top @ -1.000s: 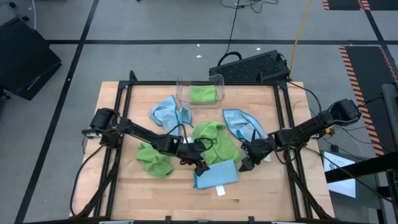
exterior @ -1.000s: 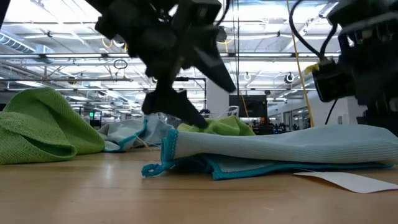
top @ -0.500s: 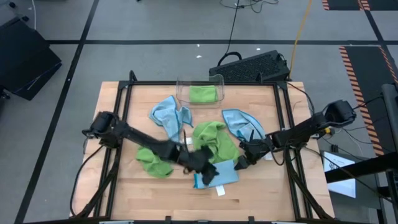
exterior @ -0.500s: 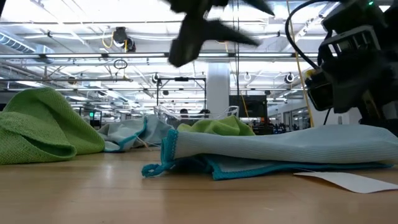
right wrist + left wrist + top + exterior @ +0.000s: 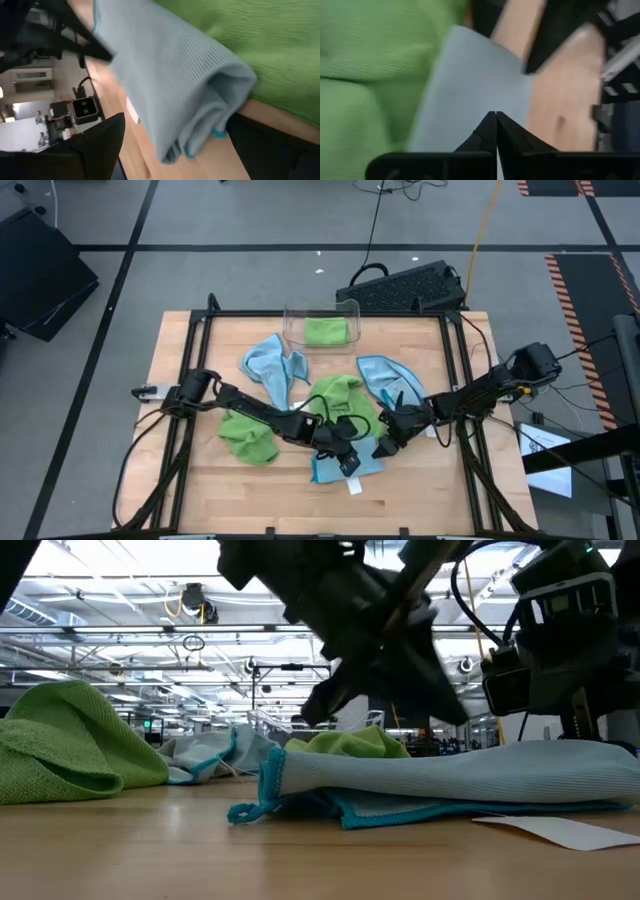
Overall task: Fold microfiber towels
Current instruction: Put the bottom folded blue microfiber cloth into the transparent bin
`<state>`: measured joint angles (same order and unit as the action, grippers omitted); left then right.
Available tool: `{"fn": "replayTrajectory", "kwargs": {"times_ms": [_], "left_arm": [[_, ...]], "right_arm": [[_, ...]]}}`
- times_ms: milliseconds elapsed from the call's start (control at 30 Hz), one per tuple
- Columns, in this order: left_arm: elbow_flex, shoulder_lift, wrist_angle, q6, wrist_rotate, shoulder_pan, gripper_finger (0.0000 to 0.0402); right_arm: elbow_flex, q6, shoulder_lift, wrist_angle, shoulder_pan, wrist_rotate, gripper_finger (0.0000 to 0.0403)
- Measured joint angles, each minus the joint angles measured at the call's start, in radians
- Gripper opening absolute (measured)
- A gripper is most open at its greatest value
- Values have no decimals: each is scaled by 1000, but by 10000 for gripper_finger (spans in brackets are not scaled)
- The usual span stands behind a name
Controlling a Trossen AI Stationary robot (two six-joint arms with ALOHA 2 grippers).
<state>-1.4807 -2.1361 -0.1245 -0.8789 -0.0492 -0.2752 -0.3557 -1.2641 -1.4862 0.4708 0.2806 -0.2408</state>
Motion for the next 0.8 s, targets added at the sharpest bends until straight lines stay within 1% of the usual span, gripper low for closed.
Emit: {"fn": "replayTrajectory", "kwargs": {"times_ms": [133,233,333,500,667,800], "left_arm": [[6,-10,-91,21,33,4,18],[4,-4,-98,55,27,3,31],[7,-5,-105,89,25,5,36],[72,-5,-71,68,22,6,37],[117,-3,15,47,44,5,37],[139,-2,47,44,29,4,37]], "right_arm": [[-3,0,-51,77,0,0,337],[-21,9,-81,80,-2,0,328],[-40,20,-106,76,-4,-3,311],[-75,43,-148,71,-5,5,261],[-114,56,-198,71,-5,6,201],[-140,61,-233,68,-6,8,150]]}}
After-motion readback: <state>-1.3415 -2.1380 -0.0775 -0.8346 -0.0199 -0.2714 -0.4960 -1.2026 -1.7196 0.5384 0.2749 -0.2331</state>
